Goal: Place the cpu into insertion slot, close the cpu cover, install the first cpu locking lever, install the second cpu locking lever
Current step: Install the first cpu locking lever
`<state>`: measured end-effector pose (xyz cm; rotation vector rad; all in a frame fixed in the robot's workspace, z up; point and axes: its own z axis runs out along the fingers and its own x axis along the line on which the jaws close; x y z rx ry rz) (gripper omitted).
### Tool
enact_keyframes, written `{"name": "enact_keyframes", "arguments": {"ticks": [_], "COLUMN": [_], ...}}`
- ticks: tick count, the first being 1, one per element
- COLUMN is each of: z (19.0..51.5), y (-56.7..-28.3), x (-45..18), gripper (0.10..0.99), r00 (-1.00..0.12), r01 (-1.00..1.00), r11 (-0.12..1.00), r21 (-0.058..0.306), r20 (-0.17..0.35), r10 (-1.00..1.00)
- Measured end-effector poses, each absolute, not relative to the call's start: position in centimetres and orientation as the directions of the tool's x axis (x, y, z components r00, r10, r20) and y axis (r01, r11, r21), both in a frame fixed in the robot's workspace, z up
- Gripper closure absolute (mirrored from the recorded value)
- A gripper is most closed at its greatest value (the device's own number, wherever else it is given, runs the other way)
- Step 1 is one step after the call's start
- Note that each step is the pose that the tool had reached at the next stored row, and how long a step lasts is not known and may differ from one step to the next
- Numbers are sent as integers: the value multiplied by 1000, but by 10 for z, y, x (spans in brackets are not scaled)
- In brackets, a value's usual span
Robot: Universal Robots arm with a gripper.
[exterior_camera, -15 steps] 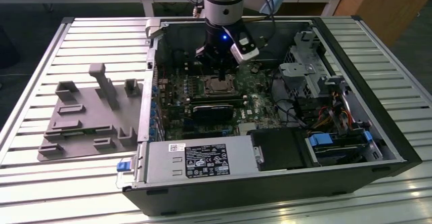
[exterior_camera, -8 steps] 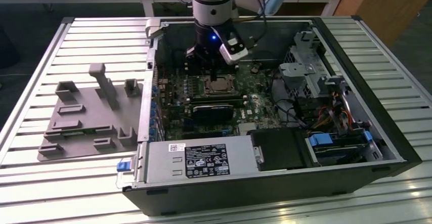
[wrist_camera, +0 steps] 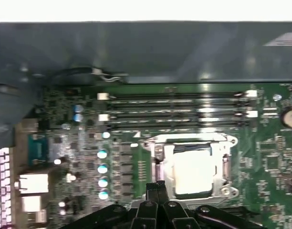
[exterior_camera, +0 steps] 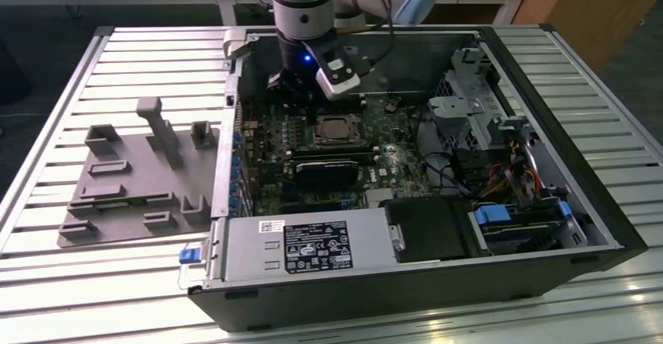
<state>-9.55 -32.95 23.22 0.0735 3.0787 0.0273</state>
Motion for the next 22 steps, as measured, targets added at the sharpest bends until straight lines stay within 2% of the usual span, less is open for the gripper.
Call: {"name": "enact_keyframes", "arguments": {"ticks": [18,22], "z": [246,246], "y": [-329,-329], "x": [-109,-110], "gripper": [984,984], "r00": [-996,-996], "r01": [48,47], "r11": [999,995], "r21": [20,82], "r20": [-69,-66], "r10": [49,53]}}
